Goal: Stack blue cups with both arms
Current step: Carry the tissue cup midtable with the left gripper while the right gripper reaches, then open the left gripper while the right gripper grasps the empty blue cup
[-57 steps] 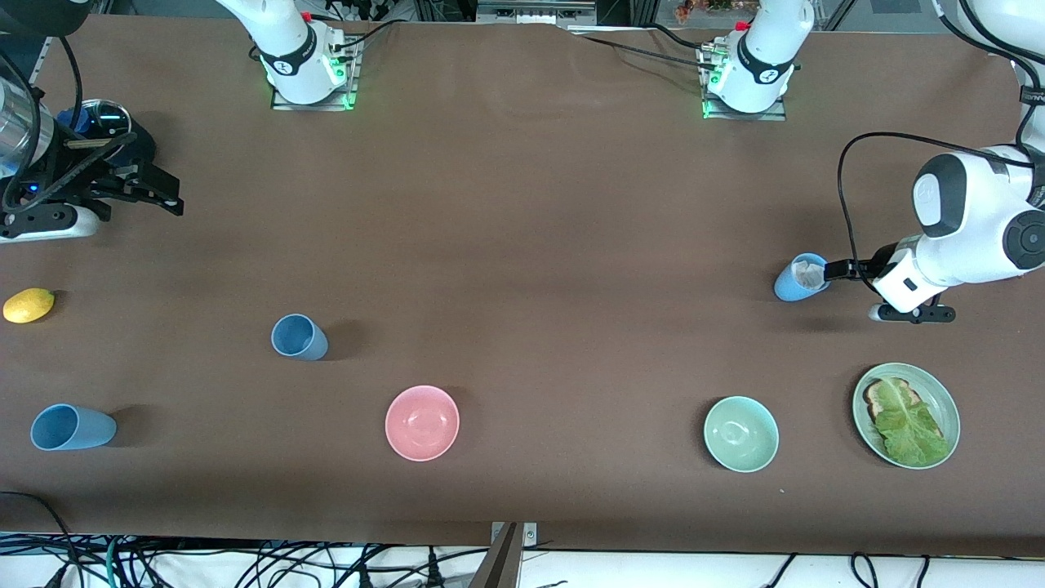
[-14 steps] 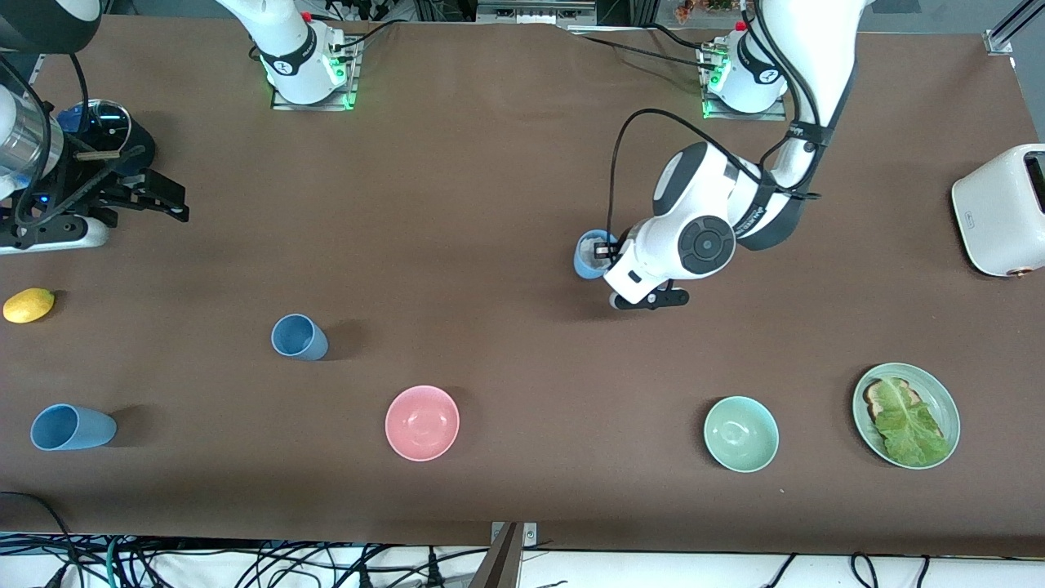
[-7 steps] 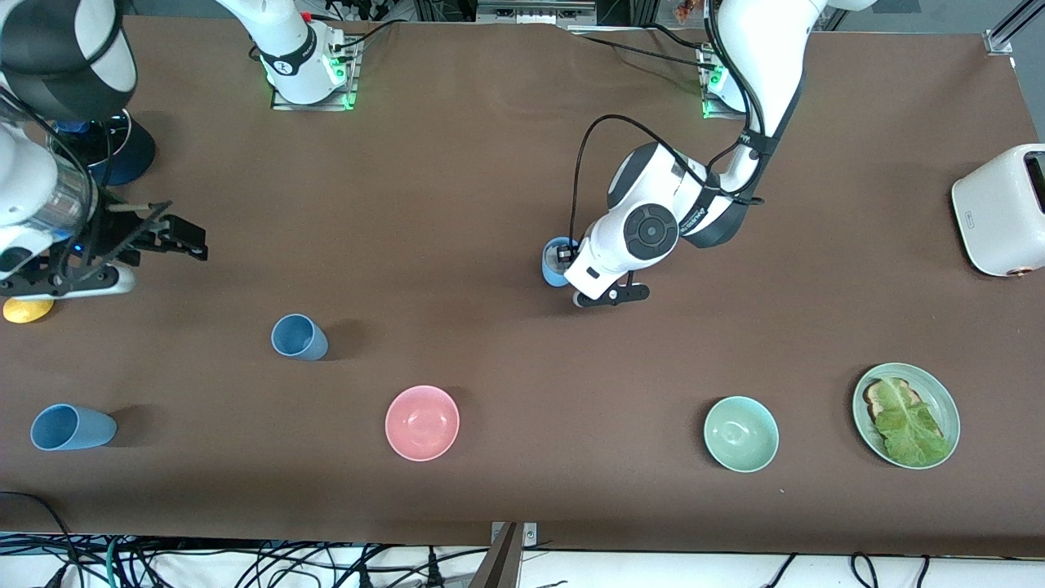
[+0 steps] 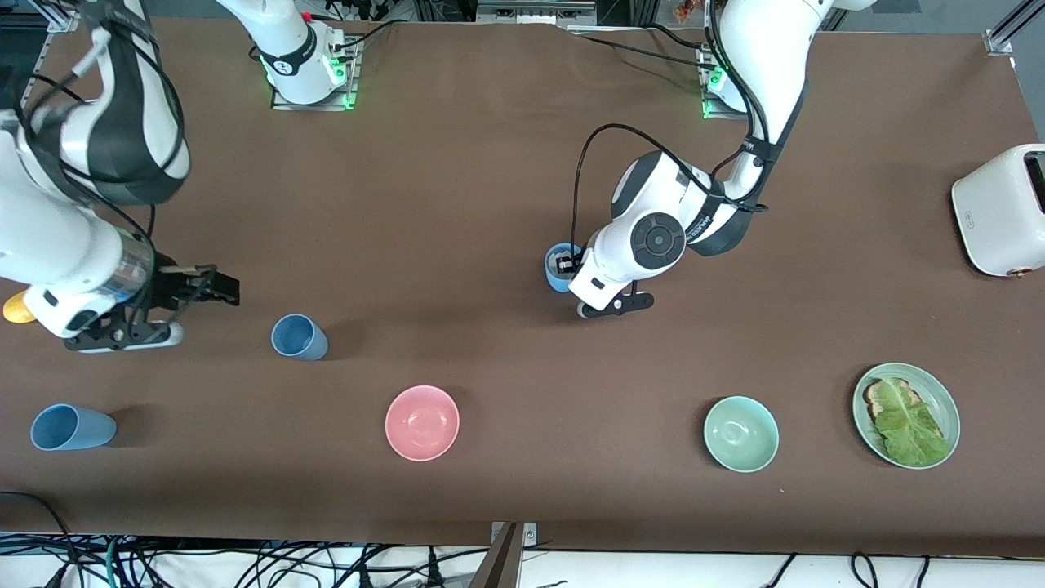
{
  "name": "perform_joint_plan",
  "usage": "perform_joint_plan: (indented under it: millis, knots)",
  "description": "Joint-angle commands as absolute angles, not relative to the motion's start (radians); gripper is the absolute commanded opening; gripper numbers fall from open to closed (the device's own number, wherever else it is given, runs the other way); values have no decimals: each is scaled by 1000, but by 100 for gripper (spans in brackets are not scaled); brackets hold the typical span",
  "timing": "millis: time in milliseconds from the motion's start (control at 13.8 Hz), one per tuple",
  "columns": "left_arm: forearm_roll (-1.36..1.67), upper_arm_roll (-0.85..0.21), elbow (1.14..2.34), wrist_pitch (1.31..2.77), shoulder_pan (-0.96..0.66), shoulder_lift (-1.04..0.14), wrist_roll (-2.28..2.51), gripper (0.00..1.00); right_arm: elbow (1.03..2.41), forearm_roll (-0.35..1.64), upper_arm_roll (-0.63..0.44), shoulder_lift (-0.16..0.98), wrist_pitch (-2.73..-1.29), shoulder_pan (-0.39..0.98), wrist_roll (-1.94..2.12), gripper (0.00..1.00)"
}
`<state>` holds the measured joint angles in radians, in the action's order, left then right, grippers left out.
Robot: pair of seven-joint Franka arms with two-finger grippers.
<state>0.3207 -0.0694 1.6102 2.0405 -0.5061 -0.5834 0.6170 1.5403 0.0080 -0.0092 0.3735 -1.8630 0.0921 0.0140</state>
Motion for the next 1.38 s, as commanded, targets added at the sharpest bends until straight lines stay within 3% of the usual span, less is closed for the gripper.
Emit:
perform_joint_plan:
  millis: [0,217,435,942,1304]
  knots:
    - [347,-60,1546,1974,-488,-592,618,100,1650,11,-6,382,-2007,89,25,100]
    - [325,-57,1464,1843,-428,-592,606,100,1761,11,-6,391,-2169,89,26,100]
    - [252,-57,1388,1714,-330,-586,519,100,1761,11,-6,426,-2200,90,20,100]
    - [160,-55,1385,1657,-25,-571,348,100,1753,11,-6,512,-2301,91,21,99]
    - [4,-55,1379,1583,43,-538,296,100,1782,14,-5,532,-2306,95,15,85]
